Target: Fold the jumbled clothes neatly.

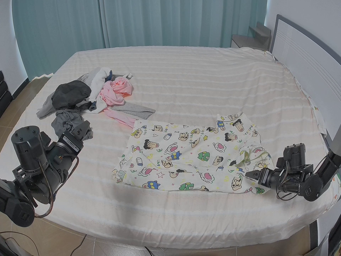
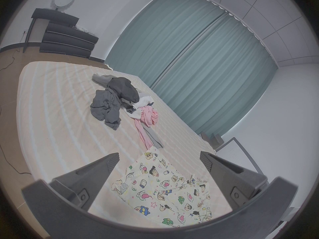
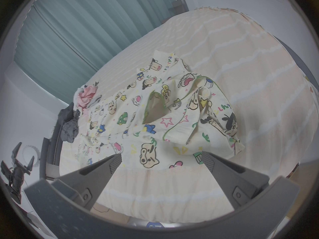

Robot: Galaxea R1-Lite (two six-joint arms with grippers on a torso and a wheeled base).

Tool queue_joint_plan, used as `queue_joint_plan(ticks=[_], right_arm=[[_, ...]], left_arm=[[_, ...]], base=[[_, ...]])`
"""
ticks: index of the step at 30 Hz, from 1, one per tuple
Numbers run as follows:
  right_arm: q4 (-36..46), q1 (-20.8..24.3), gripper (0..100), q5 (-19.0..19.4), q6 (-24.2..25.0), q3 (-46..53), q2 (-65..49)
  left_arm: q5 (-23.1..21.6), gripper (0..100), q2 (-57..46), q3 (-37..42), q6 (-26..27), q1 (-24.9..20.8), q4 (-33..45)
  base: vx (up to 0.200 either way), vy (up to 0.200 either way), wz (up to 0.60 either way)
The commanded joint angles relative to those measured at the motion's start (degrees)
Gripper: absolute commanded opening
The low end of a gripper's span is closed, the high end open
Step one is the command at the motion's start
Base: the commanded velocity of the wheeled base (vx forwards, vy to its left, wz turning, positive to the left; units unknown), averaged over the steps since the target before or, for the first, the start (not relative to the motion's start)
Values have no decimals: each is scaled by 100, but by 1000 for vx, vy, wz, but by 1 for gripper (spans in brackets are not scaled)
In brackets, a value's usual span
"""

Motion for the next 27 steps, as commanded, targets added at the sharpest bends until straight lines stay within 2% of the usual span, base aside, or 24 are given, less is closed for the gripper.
queue_joint_plan(ticks=[1, 6, 27], right_arm=[[-213, 58, 100, -226, 27, -201, 716], [-591, 41, 100, -385, 9, -359, 1023], [-617, 137, 100, -490, 9, -833, 1322]], left_arm=[[1, 100, 29, 24, -9, -15, -2], [1, 100, 20, 24, -9, -15, -2], [1, 100, 55, 51, -9, -15, -11]], base=[[0, 0, 0], [0, 0, 0], [0, 0, 0]])
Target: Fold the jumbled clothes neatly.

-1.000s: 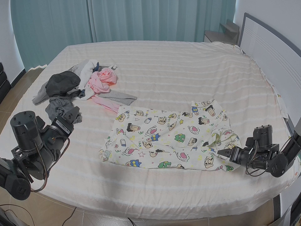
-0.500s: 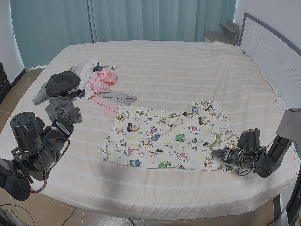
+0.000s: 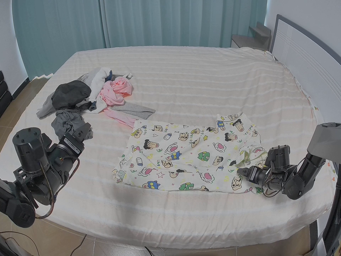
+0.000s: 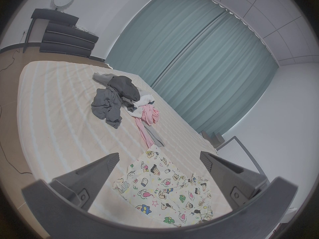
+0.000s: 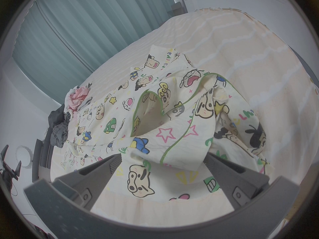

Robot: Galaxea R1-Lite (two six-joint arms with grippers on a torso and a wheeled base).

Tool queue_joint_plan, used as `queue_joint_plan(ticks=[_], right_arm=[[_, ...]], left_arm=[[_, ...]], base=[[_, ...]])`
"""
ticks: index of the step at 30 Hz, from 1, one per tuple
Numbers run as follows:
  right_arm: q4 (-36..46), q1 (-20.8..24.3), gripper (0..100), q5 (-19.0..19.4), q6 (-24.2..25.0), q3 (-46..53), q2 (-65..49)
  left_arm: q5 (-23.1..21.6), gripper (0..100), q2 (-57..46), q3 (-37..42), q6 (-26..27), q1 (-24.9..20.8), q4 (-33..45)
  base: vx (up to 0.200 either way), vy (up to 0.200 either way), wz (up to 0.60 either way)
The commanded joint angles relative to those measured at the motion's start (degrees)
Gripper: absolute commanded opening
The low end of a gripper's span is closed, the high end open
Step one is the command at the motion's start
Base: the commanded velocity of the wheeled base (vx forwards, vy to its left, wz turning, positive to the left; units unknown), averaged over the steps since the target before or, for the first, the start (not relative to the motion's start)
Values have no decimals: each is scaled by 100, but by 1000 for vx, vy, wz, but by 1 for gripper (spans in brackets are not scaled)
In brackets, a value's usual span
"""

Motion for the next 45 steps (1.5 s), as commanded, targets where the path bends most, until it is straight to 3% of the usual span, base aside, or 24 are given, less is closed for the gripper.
queue_joint_plan(ticks=[1, 2, 3, 28, 45], right_arm=[[-20, 2, 100, -15, -8, -42, 63], [-20, 2, 100, -24, -8, -42, 72], [-20, 2, 0, -59, -8, -42, 89], [32, 90, 0, -191, -131, 169, -623], [76, 371, 0, -279, -588, 397, -1106]], left_arm=[[4, 100, 28, 3, 1, 0, -6], [4, 100, 28, 3, -7, 0, -6], [4, 100, 28, 3, -7, 0, -6], [4, 100, 20, 3, -7, 26, -6], [4, 100, 28, 3, -7, 26, -6]], base=[[0, 0, 0], [0, 0, 0], [0, 0, 0], [0, 0, 0], [0, 0, 0]])
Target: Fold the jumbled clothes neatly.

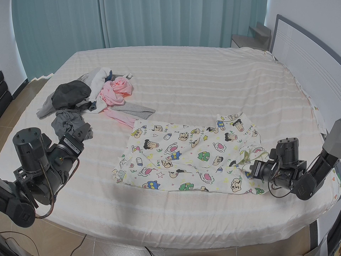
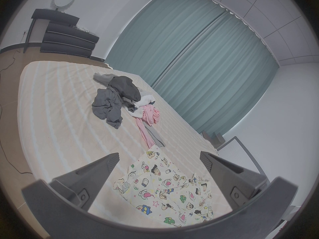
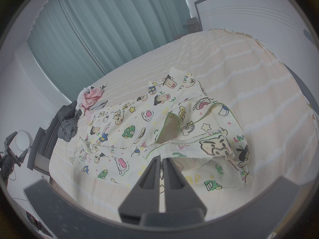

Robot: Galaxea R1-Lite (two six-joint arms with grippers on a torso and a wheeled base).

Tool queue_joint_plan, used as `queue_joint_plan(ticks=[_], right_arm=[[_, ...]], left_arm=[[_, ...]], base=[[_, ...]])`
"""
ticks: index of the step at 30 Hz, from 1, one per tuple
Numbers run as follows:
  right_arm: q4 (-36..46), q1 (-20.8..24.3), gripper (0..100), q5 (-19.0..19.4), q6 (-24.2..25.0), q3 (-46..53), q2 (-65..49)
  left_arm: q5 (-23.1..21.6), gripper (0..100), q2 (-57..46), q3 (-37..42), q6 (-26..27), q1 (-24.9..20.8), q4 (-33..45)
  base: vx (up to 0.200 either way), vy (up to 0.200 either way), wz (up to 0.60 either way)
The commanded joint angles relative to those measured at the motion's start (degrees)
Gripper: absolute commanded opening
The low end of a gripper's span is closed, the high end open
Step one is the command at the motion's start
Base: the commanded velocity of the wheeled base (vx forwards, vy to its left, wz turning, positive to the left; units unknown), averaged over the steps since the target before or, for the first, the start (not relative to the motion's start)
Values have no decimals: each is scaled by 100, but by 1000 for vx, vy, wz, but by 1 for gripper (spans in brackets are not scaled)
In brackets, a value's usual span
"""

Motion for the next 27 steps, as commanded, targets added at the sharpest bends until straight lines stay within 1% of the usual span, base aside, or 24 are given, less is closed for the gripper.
queue_joint_plan(ticks=[1, 5, 10, 11, 14, 23, 27], right_arm=[[2, 113, 0, -47, -13, 39, -105], [2, 298, 0, -144, -118, 259, -70], [55, 333, 0, -153, -197, 320, -44], [213, 333, 0, -161, -215, 294, -26], [450, 350, 0, -153, -206, 241, 79], [441, 385, 0, -135, -162, 30, 598], [441, 500, 0, -144, -109, -5, 756]], left_arm=[[1, 100, 14, 1, -2, 1, -2], [1, 100, 31, 1, -2, 1, -2], [-8, 100, 75, 1, -2, 1, -2], [1, 100, 93, 10, -11, 1, -2], [1, 100, 102, 10, -11, 1, -2], [1, 100, 110, 10, -11, -8, -2], [1, 100, 137, 10, -11, -8, -2]], base=[[0, 0, 0], [0, 0, 0], [0, 0, 0], [0, 0, 0], [0, 0, 0], [0, 0, 0], [0, 0, 0]])
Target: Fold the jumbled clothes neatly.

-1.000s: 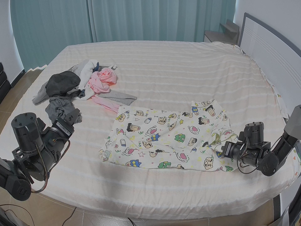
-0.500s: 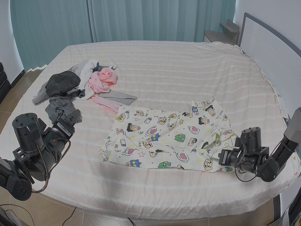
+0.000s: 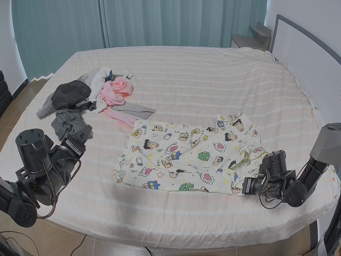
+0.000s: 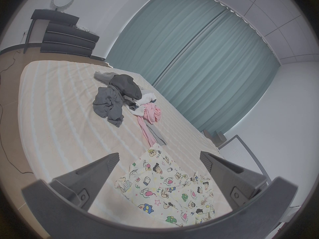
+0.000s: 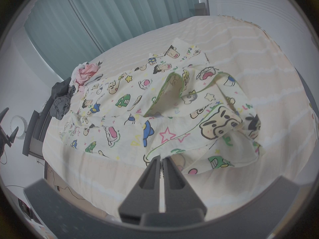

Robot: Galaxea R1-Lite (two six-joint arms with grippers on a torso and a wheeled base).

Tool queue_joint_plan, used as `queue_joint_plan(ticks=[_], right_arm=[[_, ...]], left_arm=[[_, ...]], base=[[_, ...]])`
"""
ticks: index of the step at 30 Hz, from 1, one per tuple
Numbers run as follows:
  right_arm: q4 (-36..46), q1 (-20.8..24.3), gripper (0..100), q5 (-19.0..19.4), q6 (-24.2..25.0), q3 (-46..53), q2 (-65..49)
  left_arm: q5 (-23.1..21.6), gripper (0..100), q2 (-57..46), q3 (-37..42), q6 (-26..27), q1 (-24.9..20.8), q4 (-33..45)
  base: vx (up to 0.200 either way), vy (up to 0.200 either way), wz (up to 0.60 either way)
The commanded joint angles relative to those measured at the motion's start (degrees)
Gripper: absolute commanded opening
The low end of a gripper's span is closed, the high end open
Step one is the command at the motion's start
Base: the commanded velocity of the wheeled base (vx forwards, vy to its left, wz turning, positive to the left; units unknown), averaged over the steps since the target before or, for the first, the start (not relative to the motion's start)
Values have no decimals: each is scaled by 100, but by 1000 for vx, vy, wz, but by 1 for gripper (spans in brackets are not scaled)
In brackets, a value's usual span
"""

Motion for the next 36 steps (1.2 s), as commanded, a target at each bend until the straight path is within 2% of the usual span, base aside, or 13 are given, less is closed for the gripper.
queue_joint_plan(ticks=[1, 4, 5, 13, 17, 24, 31, 36], right_arm=[[0, 96, 0, -1, 41, -57, 273], [18, 96, 0, -1, 50, -57, 273], [18, 96, 100, -1, 50, -49, 273], [-17, 131, 100, -1, 146, 4, 159], [-17, 184, 100, -1, 322, 171, -219], [-17, 114, 100, -10, 313, 567, -913], [-9, -334, 100, 8, 260, 681, -1150], [0, -818, 100, 166, 93, 567, -1063]], left_arm=[[4, 100, 44, 1, 0, -2, -2], [4, 100, 44, 1, 0, -2, -2], [4, 100, 44, 1, 0, -2, -2], [4, 100, 53, 1, 0, -2, -2], [4, 100, 79, 1, 0, -2, -11], [4, 100, 79, 1, 0, -2, -11], [4, 100, 71, 1, 0, -2, -11], [4, 100, 71, 1, 0, -2, -11]], base=[[0, 0, 0], [0, 0, 0], [0, 0, 0], [0, 0, 0], [0, 0, 0], [0, 0, 0], [0, 0, 0], [0, 0, 0]])
